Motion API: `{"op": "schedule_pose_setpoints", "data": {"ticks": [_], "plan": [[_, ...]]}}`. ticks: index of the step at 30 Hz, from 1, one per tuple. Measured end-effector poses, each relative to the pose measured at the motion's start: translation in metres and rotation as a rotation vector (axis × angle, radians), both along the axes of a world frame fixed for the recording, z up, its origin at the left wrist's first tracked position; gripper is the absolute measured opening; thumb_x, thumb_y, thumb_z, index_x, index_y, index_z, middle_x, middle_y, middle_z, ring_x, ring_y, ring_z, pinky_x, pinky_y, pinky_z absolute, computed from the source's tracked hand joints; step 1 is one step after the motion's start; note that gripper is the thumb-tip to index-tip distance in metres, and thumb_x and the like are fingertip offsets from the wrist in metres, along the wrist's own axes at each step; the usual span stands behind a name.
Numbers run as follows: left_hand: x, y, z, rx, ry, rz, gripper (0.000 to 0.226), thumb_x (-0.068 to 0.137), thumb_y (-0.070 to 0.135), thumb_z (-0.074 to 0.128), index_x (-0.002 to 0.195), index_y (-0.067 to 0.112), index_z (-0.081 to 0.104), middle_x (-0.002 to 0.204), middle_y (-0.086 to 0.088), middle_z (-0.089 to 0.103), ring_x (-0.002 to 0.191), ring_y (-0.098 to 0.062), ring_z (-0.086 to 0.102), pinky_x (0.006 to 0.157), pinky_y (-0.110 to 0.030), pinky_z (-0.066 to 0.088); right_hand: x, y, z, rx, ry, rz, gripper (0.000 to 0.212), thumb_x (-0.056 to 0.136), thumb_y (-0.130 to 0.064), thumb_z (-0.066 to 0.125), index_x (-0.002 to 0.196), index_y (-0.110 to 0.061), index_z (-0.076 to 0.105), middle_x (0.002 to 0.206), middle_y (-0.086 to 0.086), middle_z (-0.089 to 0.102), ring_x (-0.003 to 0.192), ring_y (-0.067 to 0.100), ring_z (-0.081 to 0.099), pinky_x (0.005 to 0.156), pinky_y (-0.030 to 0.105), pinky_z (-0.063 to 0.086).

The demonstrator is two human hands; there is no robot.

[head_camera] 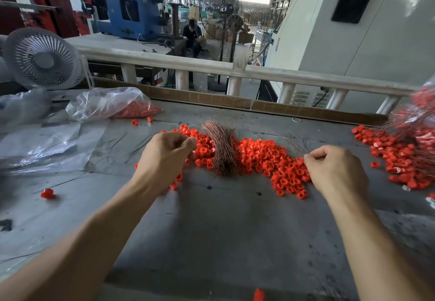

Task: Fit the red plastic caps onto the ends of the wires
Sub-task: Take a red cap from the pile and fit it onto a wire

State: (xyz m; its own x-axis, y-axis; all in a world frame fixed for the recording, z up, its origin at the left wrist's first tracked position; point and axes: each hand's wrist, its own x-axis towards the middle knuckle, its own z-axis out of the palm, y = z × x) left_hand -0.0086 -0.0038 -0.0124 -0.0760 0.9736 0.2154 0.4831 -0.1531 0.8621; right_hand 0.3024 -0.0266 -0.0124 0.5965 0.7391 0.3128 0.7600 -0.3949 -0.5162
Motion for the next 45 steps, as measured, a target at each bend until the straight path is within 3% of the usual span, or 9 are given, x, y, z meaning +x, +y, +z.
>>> {"op": "schedule_pose_setpoints", "data": {"ticks": [4, 7, 11, 16, 26, 31, 36, 40, 45], "plan": [[0.0, 0.0, 0.0, -0.003, 0.022, 0.007, 0.035, 0.098, 0.035, 0.063, 0.071, 0.013, 0.07, 0.05, 0.007, 0.058, 0.043, -0.013, 0.049, 0.054, -0.047, 0.055, 0.006, 0.0, 0.001, -0.05, 0.003, -0.057, 0.018, 0.087, -0.039, 0.071, 0.075, -0.026, 0.069, 0.083, 0.006, 0.07, 0.09, 0.036, 0.067, 0.071, 0.034, 0.046], [-0.002, 0.002, -0.001, 0.022, 0.075, 0.022, 0.035, 0.097, 0.036, 0.063, 0.07, 0.015, 0.069, 0.052, 0.005, 0.06, 0.04, -0.007, 0.047, 0.051, -0.037, 0.05, 0.005, -0.001, 0.003, -0.007, -0.053, -0.036, 0.019, 0.088, -0.039, 0.07, 0.095, -0.022, 0.075, 0.103, 0.008, 0.073, 0.1, 0.037, 0.066, 0.079, 0.038, 0.053], [0.0, 0.004, -0.005, 0.059, 0.177, 0.016, 0.033, 0.096, 0.034, 0.064, 0.071, 0.013, 0.068, 0.058, -0.004, 0.064, 0.037, -0.006, 0.047, 0.046, -0.027, 0.042, -0.024, -0.002, -0.001, 0.2, -0.022, 0.209, 0.009, 0.089, -0.032, 0.071, 0.087, -0.025, 0.075, 0.089, -0.004, 0.072, 0.088, 0.023, 0.067, 0.073, 0.031, 0.05], [0.002, 0.007, -0.01, 0.049, 0.177, -0.005, 0.025, 0.094, 0.033, 0.067, 0.073, 0.021, 0.071, 0.064, 0.004, 0.07, 0.038, -0.008, 0.056, 0.038, -0.023, 0.042, -0.071, -0.001, -0.016, 0.159, 0.043, 0.596, 0.008, 0.087, -0.031, 0.078, 0.084, -0.024, 0.077, 0.085, -0.014, 0.071, 0.08, 0.006, 0.064, 0.079, 0.029, 0.051], [0.012, 0.0, -0.013, 0.091, 0.234, -0.094, 0.019, 0.093, 0.032, 0.071, 0.076, 0.024, 0.072, 0.071, 0.006, 0.072, 0.064, -0.008, 0.065, 0.06, -0.03, 0.051, -0.108, 0.001, -0.022, 0.189, -0.175, 0.791, 0.025, 0.082, -0.047, 0.081, 0.093, -0.029, 0.067, 0.09, -0.014, 0.06, 0.085, 0.007, 0.056, 0.072, 0.028, 0.047], [0.013, -0.003, -0.01, 0.088, 0.219, -0.135, 0.019, 0.094, 0.027, 0.07, 0.077, 0.021, 0.072, 0.071, 0.003, 0.072, 0.068, -0.015, 0.068, 0.066, -0.037, 0.056, -0.114, 0.0, -0.022, 0.183, -0.286, 0.84, 0.013, 0.085, -0.027, 0.079, 0.09, -0.021, 0.069, 0.09, -0.007, 0.061, 0.094, 0.02, 0.06, 0.074, 0.034, 0.047], [0.015, -0.006, -0.007, 0.145, 0.193, -0.203, 0.002, 0.091, 0.022, 0.075, 0.089, 0.023, 0.076, 0.078, 0.01, 0.072, 0.074, -0.002, 0.066, 0.066, -0.019, 0.051, -0.114, -0.005, -0.016, 0.338, -0.245, 0.841, 0.008, 0.087, -0.021, 0.078, 0.085, -0.019, 0.07, 0.085, -0.007, 0.063, 0.085, 0.017, 0.061, 0.072, 0.033, 0.05], [0.015, -0.011, -0.003, 0.247, 0.174, -0.389, 0.01, 0.089, 0.021, 0.077, 0.098, 0.025, 0.075, 0.086, 0.012, 0.073, 0.081, -0.004, 0.067, 0.068, -0.015, 0.051, -0.118, -0.013, -0.008, 0.48, -0.197, 0.885, 0.008, 0.088, -0.02, 0.078, 0.09, -0.017, 0.072, 0.087, -0.008, 0.064, 0.084, 0.014, 0.062, 0.073, 0.027, 0.05], [0.018, -0.014, -0.001, 0.299, 0.012, -0.367, 0.01, 0.089, 0.014, 0.076, 0.087, 0.023, 0.078, 0.068, 0.016, 0.067, 0.061, 0.0, 0.059, 0.057, -0.009, 0.041, -0.116, -0.013, -0.005, 0.588, 0.02, 0.928, 0.02, 0.095, -0.027, 0.071, 0.107, -0.012, 0.073, 0.1, -0.006, 0.065, 0.087, 0.011, 0.062, 0.072, 0.027, 0.05]]}}
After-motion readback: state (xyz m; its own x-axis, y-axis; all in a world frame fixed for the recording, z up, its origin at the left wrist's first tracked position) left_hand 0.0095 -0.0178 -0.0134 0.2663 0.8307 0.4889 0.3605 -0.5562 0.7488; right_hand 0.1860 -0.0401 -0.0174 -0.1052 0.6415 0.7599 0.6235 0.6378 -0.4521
